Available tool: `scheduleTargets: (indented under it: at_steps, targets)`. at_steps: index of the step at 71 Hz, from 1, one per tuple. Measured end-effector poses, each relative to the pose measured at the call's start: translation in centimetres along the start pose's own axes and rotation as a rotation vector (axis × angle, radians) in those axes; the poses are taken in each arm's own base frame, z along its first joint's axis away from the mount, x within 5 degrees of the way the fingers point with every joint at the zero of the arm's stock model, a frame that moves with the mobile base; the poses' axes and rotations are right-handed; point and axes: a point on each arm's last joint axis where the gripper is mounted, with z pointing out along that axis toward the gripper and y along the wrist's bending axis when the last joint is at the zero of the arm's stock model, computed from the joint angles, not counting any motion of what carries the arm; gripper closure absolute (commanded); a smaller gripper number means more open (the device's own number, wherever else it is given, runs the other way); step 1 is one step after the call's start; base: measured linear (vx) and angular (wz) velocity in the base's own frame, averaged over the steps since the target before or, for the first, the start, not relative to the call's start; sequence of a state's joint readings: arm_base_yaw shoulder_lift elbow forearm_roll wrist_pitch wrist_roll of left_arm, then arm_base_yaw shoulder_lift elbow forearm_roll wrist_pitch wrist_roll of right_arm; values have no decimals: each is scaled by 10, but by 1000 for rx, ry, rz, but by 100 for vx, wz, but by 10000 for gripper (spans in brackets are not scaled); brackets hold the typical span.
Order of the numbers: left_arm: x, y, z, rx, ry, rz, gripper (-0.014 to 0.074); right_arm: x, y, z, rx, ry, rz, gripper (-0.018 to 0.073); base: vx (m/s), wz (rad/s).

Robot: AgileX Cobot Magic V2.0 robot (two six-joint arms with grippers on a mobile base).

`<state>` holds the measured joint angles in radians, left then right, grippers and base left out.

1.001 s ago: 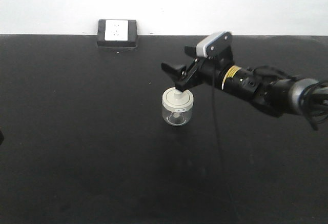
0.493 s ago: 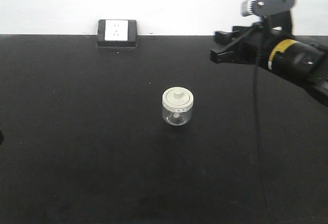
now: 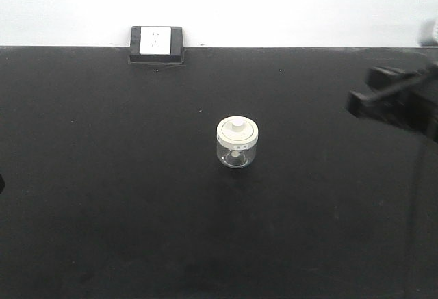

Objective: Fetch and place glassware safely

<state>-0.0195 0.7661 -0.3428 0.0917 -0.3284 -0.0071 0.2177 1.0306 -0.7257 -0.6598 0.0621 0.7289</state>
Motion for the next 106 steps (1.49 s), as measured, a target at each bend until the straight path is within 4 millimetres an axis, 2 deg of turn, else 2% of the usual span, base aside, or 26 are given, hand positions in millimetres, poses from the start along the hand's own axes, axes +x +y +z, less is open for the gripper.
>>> scheduleTargets:
  at_steps: [26, 36, 46, 61, 106]
  targets:
    - [0, 0, 0, 0, 0, 0, 603, 32, -14, -83, 86, -77, -4, 563, 0, 0]
    - [0, 0, 0, 0, 0, 0, 603, 45, -18, -105, 112, -111, 5, 563, 0, 0]
    - [0, 0, 0, 0, 0, 0, 603, 59, -21, -119, 126, -136, 12, 563, 0, 0]
    - [0, 0, 0, 0, 0, 0, 603, 62, -23, -130, 138, -172, 14, 563, 0, 0]
    - [0, 0, 0, 0, 0, 0, 603, 63, -23, -130, 143, -170, 9, 563, 0, 0]
